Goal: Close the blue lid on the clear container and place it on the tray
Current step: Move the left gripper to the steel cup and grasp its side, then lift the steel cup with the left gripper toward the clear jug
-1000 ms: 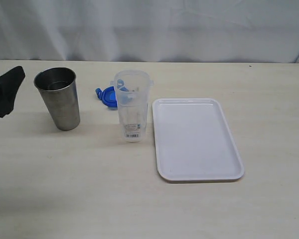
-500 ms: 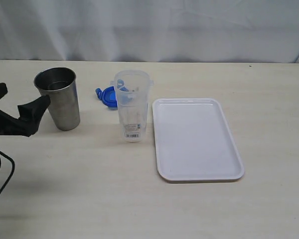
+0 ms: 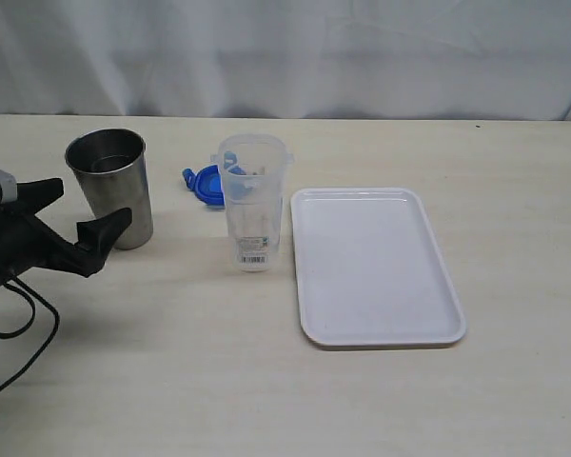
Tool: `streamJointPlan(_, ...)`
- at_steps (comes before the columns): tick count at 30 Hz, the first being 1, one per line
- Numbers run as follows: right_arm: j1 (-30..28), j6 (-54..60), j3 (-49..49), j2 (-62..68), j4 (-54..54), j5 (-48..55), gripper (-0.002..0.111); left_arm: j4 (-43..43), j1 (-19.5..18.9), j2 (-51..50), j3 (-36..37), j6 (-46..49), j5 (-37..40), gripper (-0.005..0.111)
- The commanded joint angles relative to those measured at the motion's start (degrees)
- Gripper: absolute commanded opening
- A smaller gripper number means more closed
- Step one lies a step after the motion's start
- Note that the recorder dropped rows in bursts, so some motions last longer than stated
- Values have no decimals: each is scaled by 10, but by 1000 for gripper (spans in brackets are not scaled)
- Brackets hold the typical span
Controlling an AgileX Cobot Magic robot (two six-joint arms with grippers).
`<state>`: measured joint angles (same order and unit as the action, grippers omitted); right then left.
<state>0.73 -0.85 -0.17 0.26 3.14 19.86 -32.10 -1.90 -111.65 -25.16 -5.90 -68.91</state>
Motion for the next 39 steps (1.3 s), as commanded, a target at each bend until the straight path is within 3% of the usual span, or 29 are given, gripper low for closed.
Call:
streamJointPlan(1, 1, 4, 2, -3, 1, -6, 4, -3, 2, -15, -17, 2, -10, 96)
streamJointPlan(13, 1, 4, 2, -3, 1, -6, 4, -18, 3, -57, -76, -1, -10, 96)
streamJointPlan(21, 1, 4, 2, -3, 1, -6, 4, -16, 27, -79, -106, -10, -10, 96)
streamJointPlan(39, 1, 4, 2, -3, 1, -6, 4, -13, 27, -120, -175, -19, -10, 96)
